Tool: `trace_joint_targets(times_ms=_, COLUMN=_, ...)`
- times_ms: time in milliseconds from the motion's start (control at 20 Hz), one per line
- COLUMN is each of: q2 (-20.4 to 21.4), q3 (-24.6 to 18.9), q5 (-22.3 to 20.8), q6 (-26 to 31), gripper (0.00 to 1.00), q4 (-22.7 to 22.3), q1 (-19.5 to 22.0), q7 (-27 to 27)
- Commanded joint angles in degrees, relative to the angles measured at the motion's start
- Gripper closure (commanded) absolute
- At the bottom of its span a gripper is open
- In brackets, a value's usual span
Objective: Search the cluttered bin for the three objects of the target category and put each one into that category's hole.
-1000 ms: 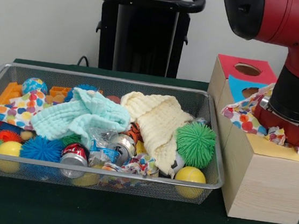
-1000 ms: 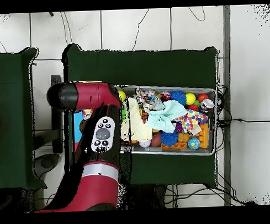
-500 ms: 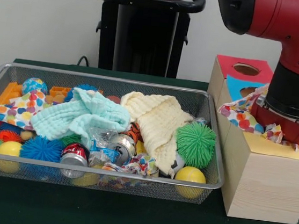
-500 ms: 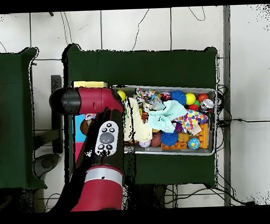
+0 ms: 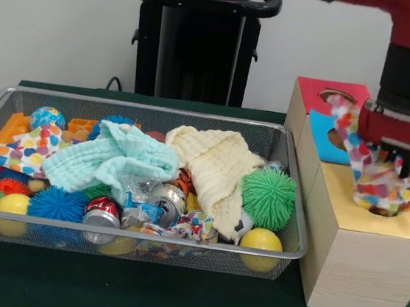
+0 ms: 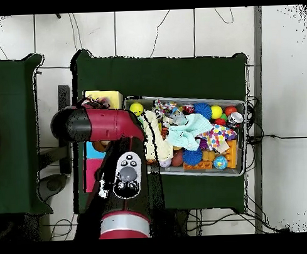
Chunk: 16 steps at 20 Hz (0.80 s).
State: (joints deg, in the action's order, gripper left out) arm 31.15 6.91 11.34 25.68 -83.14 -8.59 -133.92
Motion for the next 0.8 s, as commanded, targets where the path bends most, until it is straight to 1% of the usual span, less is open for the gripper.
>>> trace_joint_targets(times_ms=50, q2=6.1, q3=-3.5, q5=-1.5, q6=5.5, gripper=1.00, q4=-3.2, q1=0.4, q7=-1.3)
trace_joint_targets(times_ms=150, q2=5.0, q3=-1.4, q5=-3.0, q6=12.2, gripper=1.00, q4=-0.8, q1=-0.9, q7=-0.9)
trace_joint_targets(times_ms=250, q2=4.1, q3=0.0, q5=-4.1, q6=17.1, gripper=1.00, q4=1.1, q1=-1.8, q7=-0.9)
trace_joint_targets(times_ms=400, q2=2.5, q3=0.8, q5=-4.8, q6=19.7, gripper=1.00, q4=2.6, q1=-2.0, q7=-1.1)
trace_joint_targets(times_ms=450, q2=1.5, q3=1.1, q5=-5.0, q6=20.3, gripper=1.00, q4=4.0, q1=-1.9, q7=-1.1)
trace_joint_targets(times_ms=600, q2=-0.2, q3=2.0, q5=-5.9, q6=22.1, gripper=1.00, q4=5.1, q1=-2.2, q7=-1.3)
trace_joint_targets(times_ms=800, q2=-2.5, q3=2.0, q5=-7.6, q6=28.4, gripper=1.00, q4=6.1, q1=-2.1, q7=-0.7)
